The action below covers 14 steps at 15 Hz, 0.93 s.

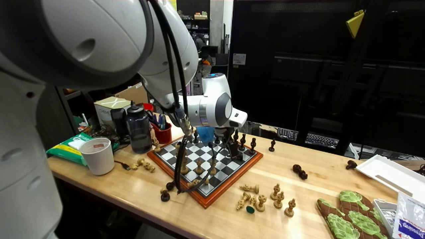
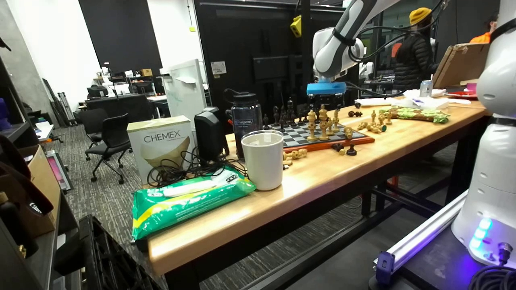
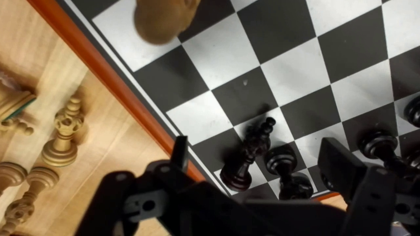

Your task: Remove a chess piece from the chessboard

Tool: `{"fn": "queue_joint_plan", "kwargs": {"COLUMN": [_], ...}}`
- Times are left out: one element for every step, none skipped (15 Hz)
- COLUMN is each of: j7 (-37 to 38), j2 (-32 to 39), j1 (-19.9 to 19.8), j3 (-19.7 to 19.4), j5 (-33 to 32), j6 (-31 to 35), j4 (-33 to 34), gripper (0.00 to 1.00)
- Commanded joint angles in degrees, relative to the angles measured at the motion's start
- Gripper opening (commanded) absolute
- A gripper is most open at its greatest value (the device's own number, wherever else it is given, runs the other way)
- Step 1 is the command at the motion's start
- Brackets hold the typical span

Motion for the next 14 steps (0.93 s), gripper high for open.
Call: {"fn": "queue_joint_plan", "kwargs": {"j7": [4.77,5.59,6.28,6.85,7.13,7.34,7.36,7.38,7.21,7.2,7.2,7.2,7.25,7.21], "j2": [-0.3,-0.12,0.15,0.34,0.75,1.04,1.41,1.66,2.0,2.25,2.39,2.55,2.69,2.79], "j1": [1.1,1.13,1.09,1.06,1.0,1.01,1.03,1.08,1.16,1.25,1.32,1.4,1.51,1.61], "j3": [-1.02,-1.04,-1.07,-1.11,-1.15,-1.24,-1.32,-1.42,-1.53,-1.67,-1.8,-1.94,-2.11,-2.22], "j5": [-5.82,-6.83,-7.6,-8.2,-8.51,-8.76,-8.78,-8.8,-8.77,-8.87,-8.82,-8.93,-9.04,-9.07], "j6": [2.59,3.03,3.25,3.31,3.48,3.61,3.8,3.9,4.03,4.03,4.08,4.18,4.16,4.06], "j4": [-1.35,-1.44,-1.38,-1.33,-1.17,-1.07,-0.91,-0.84,-0.7,-0.57,-0.48,-0.38,-0.27,-0.18], "gripper": [1.0,1.0,1.0,1.0,1.0,1.0,1.0,1.0,1.0,1.0,1.0,1.0,1.0,1.0]}}
